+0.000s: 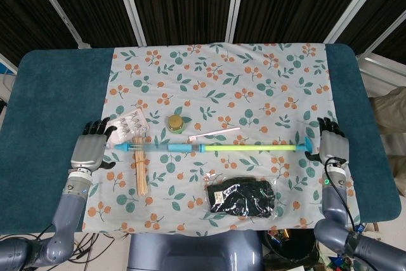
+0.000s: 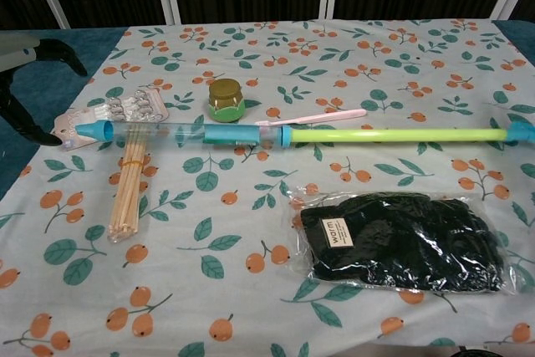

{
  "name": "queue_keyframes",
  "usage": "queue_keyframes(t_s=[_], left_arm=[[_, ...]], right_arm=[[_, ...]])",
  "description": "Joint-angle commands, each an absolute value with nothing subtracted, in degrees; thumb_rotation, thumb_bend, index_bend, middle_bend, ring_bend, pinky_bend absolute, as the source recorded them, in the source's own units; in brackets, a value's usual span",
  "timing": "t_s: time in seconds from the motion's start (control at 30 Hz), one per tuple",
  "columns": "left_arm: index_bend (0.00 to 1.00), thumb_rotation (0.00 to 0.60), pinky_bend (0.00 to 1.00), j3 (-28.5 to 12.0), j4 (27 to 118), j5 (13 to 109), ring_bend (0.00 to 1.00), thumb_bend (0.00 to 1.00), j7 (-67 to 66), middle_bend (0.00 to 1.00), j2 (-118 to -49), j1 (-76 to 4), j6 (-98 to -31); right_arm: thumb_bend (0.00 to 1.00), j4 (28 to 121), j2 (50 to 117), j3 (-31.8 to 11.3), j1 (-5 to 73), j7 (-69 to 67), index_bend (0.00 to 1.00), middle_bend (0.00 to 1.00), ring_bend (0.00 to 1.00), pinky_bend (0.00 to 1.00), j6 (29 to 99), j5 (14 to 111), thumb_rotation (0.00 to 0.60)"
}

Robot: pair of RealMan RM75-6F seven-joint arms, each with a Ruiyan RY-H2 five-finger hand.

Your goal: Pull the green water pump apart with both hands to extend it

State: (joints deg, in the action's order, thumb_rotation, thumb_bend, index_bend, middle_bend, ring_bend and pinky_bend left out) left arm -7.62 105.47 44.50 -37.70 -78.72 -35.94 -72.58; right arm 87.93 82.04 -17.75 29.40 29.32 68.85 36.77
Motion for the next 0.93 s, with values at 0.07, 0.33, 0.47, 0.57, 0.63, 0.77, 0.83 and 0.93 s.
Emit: queue_keyframes(t_s=[0.07, 0.33, 0.47, 0.57, 0.63, 0.77, 0.83, 0.93], left_arm=[[0.05, 0.600, 0.02, -7.6, 106.6, 46.3, 0.00, 0.07, -35.1, 0.00, -76.8, -34.6, -73.2], [0.05, 0.600, 0.02, -4.3, 108.7, 58.9, 0.00, 0.06, -23.2, 0.00, -69.9, -27.7, -77.0], [0.05, 0.600, 0.02, 0.3, 105.5, 69.9, 0.00, 0.07, -17.0, 0.00, -66.5, -22.6, -82.1], [0.03, 0.600, 0.02, 3.3, 99.9, 77.8, 0.00, 0.06, -12.1, 0.00, -65.9, -18.2, -87.9], [0.01, 0.600, 0.02, 4.6, 96.1, 81.0, 0.00, 0.06, -9.0, 0.00, -66.1, -15.1, -91.9], [0.00, 0.600, 0.01, 6.0, 90.3, 83.6, 0.00, 0.06, -5.0, 0.00, -67.1, -10.4, -96.9], [0.00, 0.600, 0.01, 6.1, 88.0, 84.2, 0.00, 0.06, -3.6, 0.00, -67.8, -8.8, -98.1], [0.00, 0.600, 0.01, 5.6, 86.8, 84.5, 0.00, 0.07, -2.0, 0.00, -68.3, -8.0, -98.3]], right_arm=[[0.06, 89.2, 80.9, -17.8, 29.1, 29.1, 0.00, 0.00, 0.00, 0.16, 69.6, 37.4, 0.600], [0.04, 96.4, 73.0, -14.0, 23.7, 24.4, 0.00, 0.00, 0.00, 0.16, 74.2, 47.7, 0.600], [0.00, 99.9, 66.8, -9.9, 18.3, 20.4, 0.00, 0.00, 0.00, 0.16, 79.2, 57.0, 0.600], [0.00, 99.8, 63.1, -6.1, 14.0, 16.9, 0.00, 0.00, 0.00, 0.16, 83.5, 64.8, 0.600], [0.00, 98.5, 61.4, -3.6, 10.8, 15.1, 0.00, 0.00, 0.00, 0.16, 86.9, 68.9, 0.600], [0.00, 96.4, 60.3, -0.8, 6.6, 10.5, 0.00, 0.00, 0.00, 0.16, 91.1, 74.3, 0.600], [0.00, 95.7, 60.2, -0.1, 5.5, 9.2, 0.00, 0.00, 0.00, 0.16, 92.6, 76.8, 0.600], [0.00, 93.8, 61.0, 0.3, 4.7, 8.8, 0.00, 0.00, 0.00, 0.16, 93.8, 79.3, 0.600]])
